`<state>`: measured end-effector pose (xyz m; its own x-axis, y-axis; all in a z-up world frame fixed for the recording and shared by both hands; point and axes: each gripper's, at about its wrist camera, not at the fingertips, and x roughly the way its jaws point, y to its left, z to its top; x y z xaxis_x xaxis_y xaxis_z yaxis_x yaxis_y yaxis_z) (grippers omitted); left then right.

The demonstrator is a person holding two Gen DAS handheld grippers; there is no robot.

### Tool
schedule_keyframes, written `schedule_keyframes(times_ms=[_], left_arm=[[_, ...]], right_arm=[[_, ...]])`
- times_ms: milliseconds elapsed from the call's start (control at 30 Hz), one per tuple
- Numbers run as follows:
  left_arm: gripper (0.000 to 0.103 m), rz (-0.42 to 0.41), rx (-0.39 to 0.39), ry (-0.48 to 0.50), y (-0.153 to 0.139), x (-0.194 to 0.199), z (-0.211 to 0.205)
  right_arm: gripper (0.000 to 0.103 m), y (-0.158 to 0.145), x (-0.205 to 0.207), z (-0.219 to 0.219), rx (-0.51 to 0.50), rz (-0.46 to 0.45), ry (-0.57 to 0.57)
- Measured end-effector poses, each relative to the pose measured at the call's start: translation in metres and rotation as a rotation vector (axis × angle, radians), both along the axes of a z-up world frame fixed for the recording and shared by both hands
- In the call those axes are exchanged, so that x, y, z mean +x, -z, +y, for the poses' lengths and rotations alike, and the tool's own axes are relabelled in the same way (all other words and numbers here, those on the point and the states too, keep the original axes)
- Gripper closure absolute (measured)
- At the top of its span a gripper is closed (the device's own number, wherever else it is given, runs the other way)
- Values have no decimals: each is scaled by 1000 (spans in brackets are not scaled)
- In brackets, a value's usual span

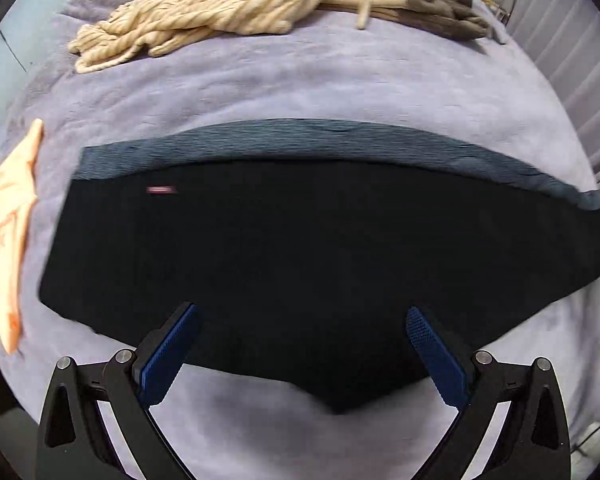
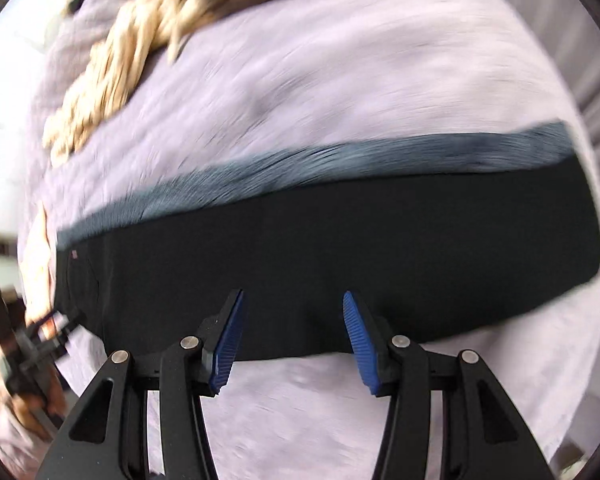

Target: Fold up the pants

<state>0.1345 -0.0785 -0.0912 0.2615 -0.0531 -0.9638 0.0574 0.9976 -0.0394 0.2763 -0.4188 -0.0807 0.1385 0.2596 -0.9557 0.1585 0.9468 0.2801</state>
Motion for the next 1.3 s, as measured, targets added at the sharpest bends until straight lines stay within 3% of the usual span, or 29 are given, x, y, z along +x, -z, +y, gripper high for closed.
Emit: schedule_keyframes(times_ms=[67, 133, 233, 300, 433, 533, 567, 600, 700, 733, 800, 900, 967, 1033, 1100, 1233, 1267, 1300], left_arm=[[0, 0, -11, -1, 1, -1, -21], [0, 17, 30, 16, 15, -2, -41], [0, 140, 109, 6, 51, -3, -52], [0, 129, 92, -35, 55, -5, -49], [0, 125, 131, -45, 53, -5, -56], [0, 131, 152, -59, 51, -4, -59], [0, 133, 159, -65, 50, -3, -61], [0, 134, 168, -67, 50, -3, -63], [0, 147, 206, -64, 45, 2, -70], [0, 148, 224, -62, 36, 4, -75], [0, 113, 179, -45, 18, 8, -84], [0, 17, 137, 13, -10, 26, -108], [0, -19, 135, 38, -12, 50, -131], [0, -28, 135, 26, -2, 73, -147], [0, -20, 144, 1, 15, 97, -161], [0, 13, 201, -8, 46, 121, -168], [0, 16, 183, -11, 47, 121, -165], [0, 18, 175, -15, 42, 119, -161]], right_arm=[[48, -11, -12, -35, -12, -31, 63], [48, -17, -22, -72, -40, -49, 122], [48, -16, -35, -127, -65, -52, 216], [48, -15, -40, -163, -72, -53, 278], [48, 3, -27, -201, -65, -71, 310], [48, 31, -7, -209, -129, -26, 295], [60, 41, -5, -216, -118, 10, 309], [82, 43, -6, -219, -117, 22, 319], [82, 53, -10, -229, -181, 38, 304], [82, 59, -13, -236, -152, 58, 333], [80, 52, -22, -252, -60, 29, 454], [74, 17, -28, -246, -8, -105, 461], [69, -3, -19, -225, 34, -192, 366], [50, -5, -2, -202, 48, -199, 270], [50, 7, 22, -175, 59, -174, 198], [51, 54, 47, -148, 77, -55, 181], [55, 64, 47, -148, 45, -16, 189], [67, 68, 44, -154, 37, -13, 216]])
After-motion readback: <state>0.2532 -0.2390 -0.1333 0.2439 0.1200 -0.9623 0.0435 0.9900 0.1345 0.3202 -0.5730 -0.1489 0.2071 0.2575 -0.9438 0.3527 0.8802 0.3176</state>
